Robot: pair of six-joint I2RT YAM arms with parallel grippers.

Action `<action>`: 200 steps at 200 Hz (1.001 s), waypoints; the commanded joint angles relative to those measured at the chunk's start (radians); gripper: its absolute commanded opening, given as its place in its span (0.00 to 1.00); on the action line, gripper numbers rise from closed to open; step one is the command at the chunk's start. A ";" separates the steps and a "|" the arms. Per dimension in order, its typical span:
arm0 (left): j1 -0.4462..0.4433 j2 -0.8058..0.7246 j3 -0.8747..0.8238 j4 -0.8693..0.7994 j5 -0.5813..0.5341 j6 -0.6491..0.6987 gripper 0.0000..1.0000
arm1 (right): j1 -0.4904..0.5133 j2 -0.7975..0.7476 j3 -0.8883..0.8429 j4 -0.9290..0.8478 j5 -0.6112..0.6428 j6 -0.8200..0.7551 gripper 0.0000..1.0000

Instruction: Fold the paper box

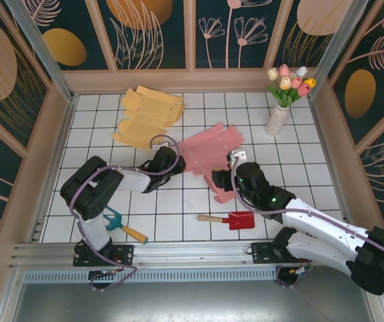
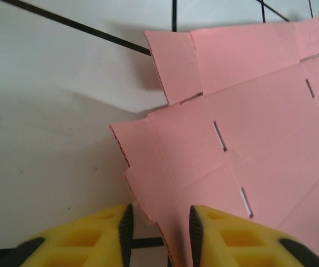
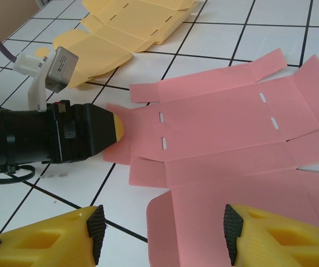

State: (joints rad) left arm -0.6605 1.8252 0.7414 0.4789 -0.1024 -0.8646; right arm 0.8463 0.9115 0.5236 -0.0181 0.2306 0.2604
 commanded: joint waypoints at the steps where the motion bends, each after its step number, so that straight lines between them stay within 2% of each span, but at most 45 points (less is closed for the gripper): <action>1: -0.005 0.016 0.022 0.088 0.022 0.046 0.12 | 0.003 -0.019 -0.005 0.029 0.003 -0.013 0.62; 8: -0.004 0.008 0.028 0.092 0.021 0.073 0.00 | 0.004 -0.019 -0.008 0.034 0.003 -0.020 0.62; 18: -0.004 -0.016 0.039 0.086 0.006 0.130 0.00 | 0.004 -0.016 -0.011 0.038 0.007 -0.040 0.63; 40: -0.004 -0.102 0.025 0.122 -0.071 0.282 0.00 | 0.002 -0.008 0.010 0.024 0.011 -0.114 0.72; 69: -0.005 -0.203 -0.065 0.332 -0.083 0.496 0.00 | 0.001 -0.009 0.087 -0.013 0.024 -0.211 0.74; 93: -0.005 -0.233 -0.156 0.551 -0.006 0.672 0.00 | -0.009 0.002 0.172 -0.016 -0.031 -0.410 0.74; 108: -0.004 -0.226 -0.223 0.707 0.005 0.772 0.00 | -0.022 0.025 0.241 -0.035 -0.099 -0.579 0.75; 139: -0.003 -0.163 -0.341 1.030 -0.013 0.965 0.00 | -0.071 0.134 0.451 -0.228 -0.201 -0.972 0.72; 169: -0.004 -0.063 -0.352 1.098 0.020 1.027 0.00 | -0.176 0.247 0.636 -0.440 -0.295 -1.230 0.72; 183: -0.001 -0.040 -0.393 1.205 0.034 1.027 0.00 | -0.237 0.274 0.666 -0.492 -0.368 -1.340 0.69; 200: 0.007 -0.032 -0.426 1.263 0.050 1.025 0.00 | -0.294 0.317 0.698 -0.510 -0.387 -1.412 0.65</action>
State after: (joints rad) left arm -0.6601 1.7752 0.3595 1.5120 -0.0940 0.1062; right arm 0.6132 1.1847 1.1717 -0.3817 -0.0547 -0.9031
